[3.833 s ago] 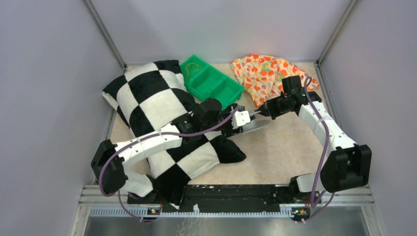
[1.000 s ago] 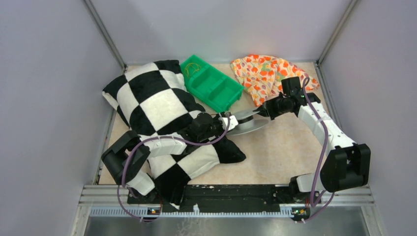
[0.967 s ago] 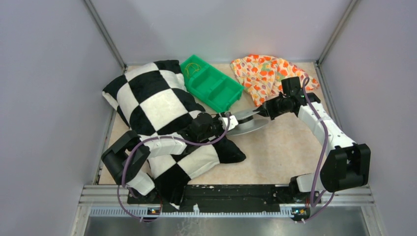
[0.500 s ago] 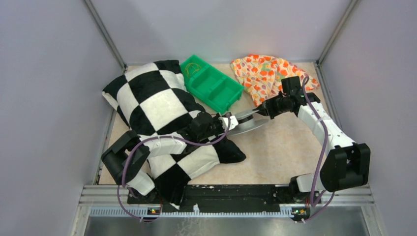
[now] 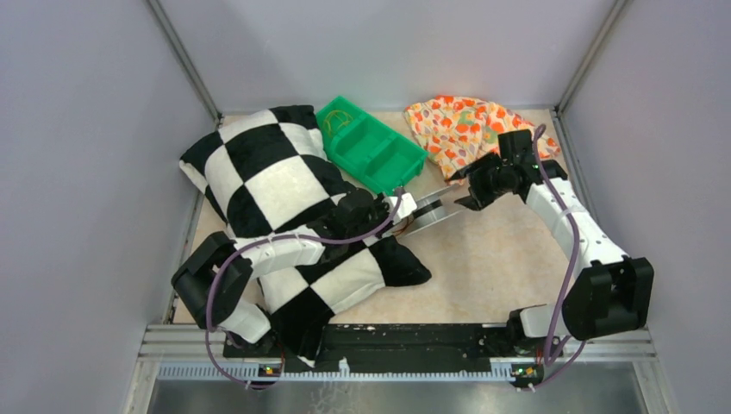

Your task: Wrap the cables

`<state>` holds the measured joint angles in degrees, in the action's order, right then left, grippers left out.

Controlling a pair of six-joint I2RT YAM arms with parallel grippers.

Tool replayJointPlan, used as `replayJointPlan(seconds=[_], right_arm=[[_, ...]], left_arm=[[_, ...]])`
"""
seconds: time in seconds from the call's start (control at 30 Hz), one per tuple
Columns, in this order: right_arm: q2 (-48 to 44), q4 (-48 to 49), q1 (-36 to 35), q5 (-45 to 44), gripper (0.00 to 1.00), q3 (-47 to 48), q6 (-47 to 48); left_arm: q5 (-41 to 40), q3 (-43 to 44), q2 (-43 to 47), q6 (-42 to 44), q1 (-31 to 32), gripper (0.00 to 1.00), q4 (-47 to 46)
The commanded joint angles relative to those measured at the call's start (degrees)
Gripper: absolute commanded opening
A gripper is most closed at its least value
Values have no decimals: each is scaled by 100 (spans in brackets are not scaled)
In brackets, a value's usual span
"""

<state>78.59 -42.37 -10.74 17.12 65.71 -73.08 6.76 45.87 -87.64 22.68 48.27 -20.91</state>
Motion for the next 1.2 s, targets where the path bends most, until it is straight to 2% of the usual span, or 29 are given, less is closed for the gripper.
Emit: replayJointPlan(seconds=[0.0, 0.07, 0.17, 0.33, 0.4, 0.43, 0.47, 0.63, 0.7, 0.83, 0.97, 1.07, 1.17], right_arm=[[-491, 85, 252, -159, 67, 659, 789], [-644, 67, 437, -192, 77, 926, 1136], [-926, -16, 793, -294, 83, 1239, 1619], [-1554, 240, 1476, -561, 83, 1118, 2537], [-1925, 670, 1491, -838, 86, 739, 2781], [-2115, 998, 1488, -848, 93, 467, 2887], [-2345, 1425, 1487, -749, 95, 135, 2967], [-3359, 3632, 1369, -176, 96, -1706, 3330], [-3469, 3939, 888, -412, 98, -2029, 3803], [-3196, 4066, -750, -1844, 99, -2153, 4779], [-2787, 5537, -1542, -1966, 99, -2747, 4469], [-2429, 7431, -2363, -2618, 99, -3531, 4633], [-1661, 8341, -2712, -2687, 99, -3682, 4709]], left_arm=[[279, 16, 575, -488, -211, 0, -90], [415, 64, 665, -701, -368, 0, 56], [458, 319, 773, -965, -571, 0, 460], [-14, 1528, 823, -1838, -857, 0, 1439], [247, 2395, 675, -2089, -1021, 0, 2359], [431, 2880, 563, -2170, -1077, 0, 2778], [447, 3266, 461, -2230, -1090, 0, 3065], [340, 4385, 477, -2690, -1116, 0, 3499], [585, 4914, 404, -2840, -1128, 0, 3812], [842, 5576, 431, -3165, -1129, 0, 4057], [815, 5934, 563, -3415, -1129, 0, 4135], [663, 6146, 664, -3619, -1130, 0, 4077], [697, 6422, 648, -3686, -1130, 0, 4071]])
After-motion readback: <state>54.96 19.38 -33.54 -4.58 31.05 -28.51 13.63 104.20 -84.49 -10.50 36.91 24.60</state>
